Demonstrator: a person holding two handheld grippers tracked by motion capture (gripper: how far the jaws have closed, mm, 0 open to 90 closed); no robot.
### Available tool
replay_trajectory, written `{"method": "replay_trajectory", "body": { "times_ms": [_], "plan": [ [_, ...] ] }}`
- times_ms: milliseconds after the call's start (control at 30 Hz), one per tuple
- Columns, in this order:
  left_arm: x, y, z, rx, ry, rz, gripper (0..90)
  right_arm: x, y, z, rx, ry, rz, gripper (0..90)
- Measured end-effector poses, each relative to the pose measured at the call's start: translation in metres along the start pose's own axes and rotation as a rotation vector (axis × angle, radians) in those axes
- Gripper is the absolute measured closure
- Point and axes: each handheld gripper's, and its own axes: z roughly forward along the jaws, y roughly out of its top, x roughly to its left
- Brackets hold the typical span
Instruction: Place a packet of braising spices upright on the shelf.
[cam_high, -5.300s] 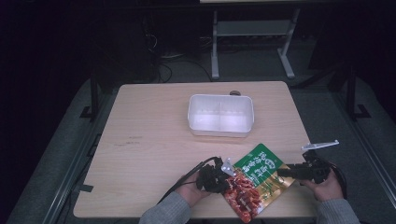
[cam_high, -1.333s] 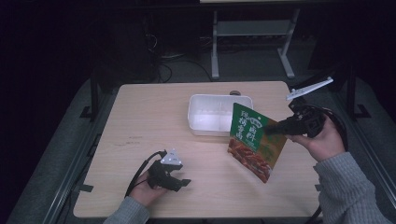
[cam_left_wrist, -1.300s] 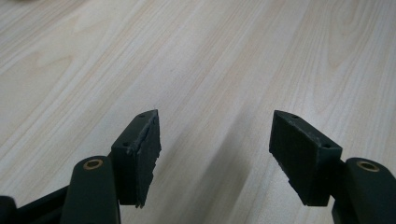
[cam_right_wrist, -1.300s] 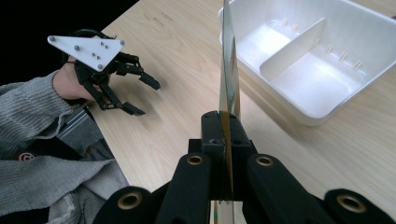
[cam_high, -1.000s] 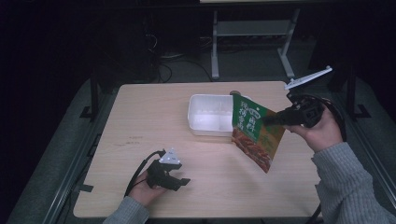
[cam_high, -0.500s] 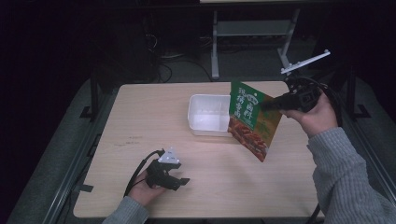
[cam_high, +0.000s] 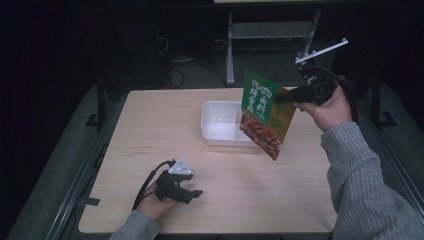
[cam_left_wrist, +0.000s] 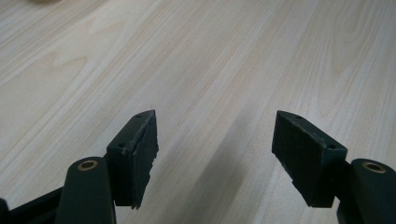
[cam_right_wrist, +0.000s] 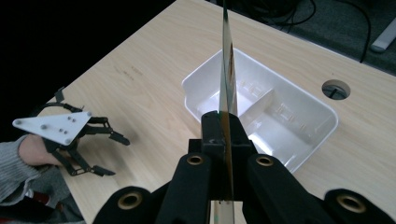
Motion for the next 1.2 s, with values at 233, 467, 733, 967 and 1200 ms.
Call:
{"method": "replay_trajectory", "body": {
  "times_ms": [233,467,733,967,1200],
  "plan": [
    [0.001,0.000,-0.001,-0.006,0.000,-0.005,30.5,-0.007,0.011,0.011,-0.004,-0.026,0.010,90.0],
    [0.001,0.000,-0.003,-0.014,-0.002,-0.011,30.3,-0.013,0.024,0.022,-0.012,-0.063,0.016,90.0],
    [0.002,0.000,-0.004,-0.021,-0.006,-0.013,30.1,-0.020,0.034,0.037,-0.007,-0.093,0.023,89.9],
    [0.002,0.000,-0.005,-0.027,-0.006,-0.014,30.0,-0.022,0.038,0.047,-0.007,-0.127,0.018,90.0],
    [0.003,0.000,-0.005,-0.033,-0.006,-0.016,29.9,-0.028,0.041,0.057,-0.009,-0.158,0.022,89.9]
  ]
}}
